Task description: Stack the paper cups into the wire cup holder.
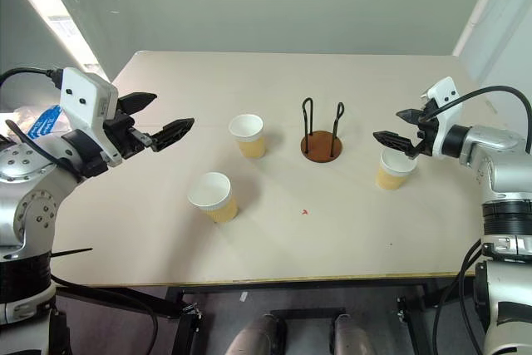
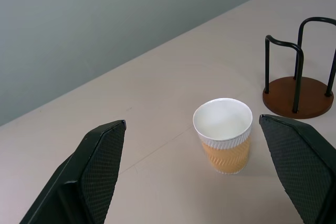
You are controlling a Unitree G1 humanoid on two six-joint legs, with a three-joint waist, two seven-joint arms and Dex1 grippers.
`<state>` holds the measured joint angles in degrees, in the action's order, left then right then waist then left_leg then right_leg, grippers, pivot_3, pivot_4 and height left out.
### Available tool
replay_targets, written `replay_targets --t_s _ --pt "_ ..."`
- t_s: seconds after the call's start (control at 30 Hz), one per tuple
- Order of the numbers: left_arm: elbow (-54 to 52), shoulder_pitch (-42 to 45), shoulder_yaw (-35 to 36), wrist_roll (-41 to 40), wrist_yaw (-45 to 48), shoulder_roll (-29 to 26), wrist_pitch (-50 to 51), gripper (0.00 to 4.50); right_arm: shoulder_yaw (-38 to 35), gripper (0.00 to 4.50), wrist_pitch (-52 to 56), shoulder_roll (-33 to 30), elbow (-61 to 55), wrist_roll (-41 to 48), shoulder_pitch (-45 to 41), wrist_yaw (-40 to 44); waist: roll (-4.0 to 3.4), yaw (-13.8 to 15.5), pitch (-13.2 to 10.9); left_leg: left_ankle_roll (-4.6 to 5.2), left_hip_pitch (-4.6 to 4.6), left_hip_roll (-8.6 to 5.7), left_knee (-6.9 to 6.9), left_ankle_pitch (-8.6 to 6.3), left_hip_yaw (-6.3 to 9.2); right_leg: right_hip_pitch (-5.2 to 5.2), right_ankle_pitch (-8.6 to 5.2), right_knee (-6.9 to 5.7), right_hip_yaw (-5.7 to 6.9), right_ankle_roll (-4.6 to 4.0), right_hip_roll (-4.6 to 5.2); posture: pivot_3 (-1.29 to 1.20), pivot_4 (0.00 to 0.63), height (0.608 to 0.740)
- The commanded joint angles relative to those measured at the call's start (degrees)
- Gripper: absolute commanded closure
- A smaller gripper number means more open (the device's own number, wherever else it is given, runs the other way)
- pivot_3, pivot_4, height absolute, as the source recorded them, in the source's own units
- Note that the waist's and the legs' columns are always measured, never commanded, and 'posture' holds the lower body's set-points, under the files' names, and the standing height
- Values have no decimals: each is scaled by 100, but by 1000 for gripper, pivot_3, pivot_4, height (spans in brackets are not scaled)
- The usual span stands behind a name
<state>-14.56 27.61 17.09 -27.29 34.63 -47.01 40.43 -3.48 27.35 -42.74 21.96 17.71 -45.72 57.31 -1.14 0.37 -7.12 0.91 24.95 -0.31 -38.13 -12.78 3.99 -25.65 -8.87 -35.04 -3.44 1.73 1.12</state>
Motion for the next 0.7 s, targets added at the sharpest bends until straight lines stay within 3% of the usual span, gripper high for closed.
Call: replay_targets --t_s 0.03,0.4,0.7 --pt "-110 -1 223 21 -40 -96 -98 44 -95 0 -89 -63 -56 -8 -184 28 0 0 0 0 0 0 0 0 0 0 0 0 0 0 0 0 150 740" --pt "-6 84 245 22 -82 -38 -198 44 -71 0 -156 -76 118 -103 -355 27 0 0 0 0 0 0 0 0 0 0 0 0 0 0 0 0 150 740" --pt "685 617 -120 25 429 -102 -480 44 -94 0 401 -248 -508 -107 -56 -140 0 12 0 -1 1 0 0 0 2 0 -1 0 3 -3 0 0 150 740"
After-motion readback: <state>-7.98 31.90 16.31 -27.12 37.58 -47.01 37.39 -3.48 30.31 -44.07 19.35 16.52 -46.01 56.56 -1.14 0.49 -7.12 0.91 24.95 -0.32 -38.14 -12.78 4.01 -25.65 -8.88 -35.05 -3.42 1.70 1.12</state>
